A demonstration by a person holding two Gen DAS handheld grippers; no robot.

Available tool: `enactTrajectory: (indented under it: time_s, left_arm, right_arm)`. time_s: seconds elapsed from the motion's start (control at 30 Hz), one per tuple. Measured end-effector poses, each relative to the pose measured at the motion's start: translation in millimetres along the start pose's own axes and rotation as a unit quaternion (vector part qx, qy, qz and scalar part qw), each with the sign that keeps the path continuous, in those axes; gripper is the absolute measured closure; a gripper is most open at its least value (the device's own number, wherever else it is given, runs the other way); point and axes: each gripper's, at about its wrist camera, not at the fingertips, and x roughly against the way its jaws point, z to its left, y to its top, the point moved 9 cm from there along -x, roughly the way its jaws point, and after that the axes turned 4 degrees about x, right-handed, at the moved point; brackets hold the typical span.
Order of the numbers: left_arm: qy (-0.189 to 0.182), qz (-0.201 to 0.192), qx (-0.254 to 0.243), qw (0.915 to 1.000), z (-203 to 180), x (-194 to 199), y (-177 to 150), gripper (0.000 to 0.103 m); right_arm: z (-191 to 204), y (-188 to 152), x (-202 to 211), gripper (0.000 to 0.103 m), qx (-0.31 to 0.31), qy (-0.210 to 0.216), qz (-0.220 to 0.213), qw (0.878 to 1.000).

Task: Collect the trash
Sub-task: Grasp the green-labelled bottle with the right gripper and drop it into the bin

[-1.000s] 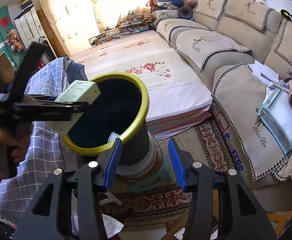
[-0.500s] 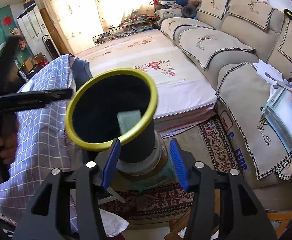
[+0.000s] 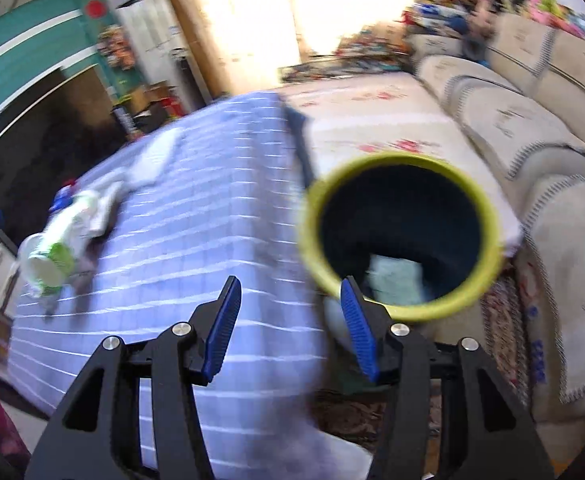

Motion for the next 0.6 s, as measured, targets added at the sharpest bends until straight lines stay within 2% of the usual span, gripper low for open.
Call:
enactTrajectory:
  time_s: [0.1,0.17,0.3,0.4,0.5,0.6]
  left_arm:
    - [0.063,-0.021,0.029,0.9973,64,30,-5,0.007]
    - [0.090,-0.032,0.049,0.9942,97,43,-9,0.007]
    - [0.108,-0.040,0.080,0.9901,143,59,-13,0.006]
    - [0.106,-0.042,0.089,0.9896,156,66,-20,0.006]
    - [0.102,-0.041,0.092,0.9896,161,64,-25,0.006]
    - [0.097,-0.039,0.096,0.9899,162,66,-32,0.006]
  right_arm:
    - [47,7,-7,0.053,0.022,0.035,-0.005,0.999]
    - [83,13,-13,0.053,0.037,0.059,-0.008,0.998]
    - [151,20,-18,0.053,0.056,0.116,-0.022,0.991]
    - [190,19,-16,0.042,0.059,0.146,-0.048,0.986]
    - [211,15,-21,0.039,0.074,0.135,-0.063,0.986]
    - [220,10,-38,0.036,0.084,0.093,-0.063,0.990]
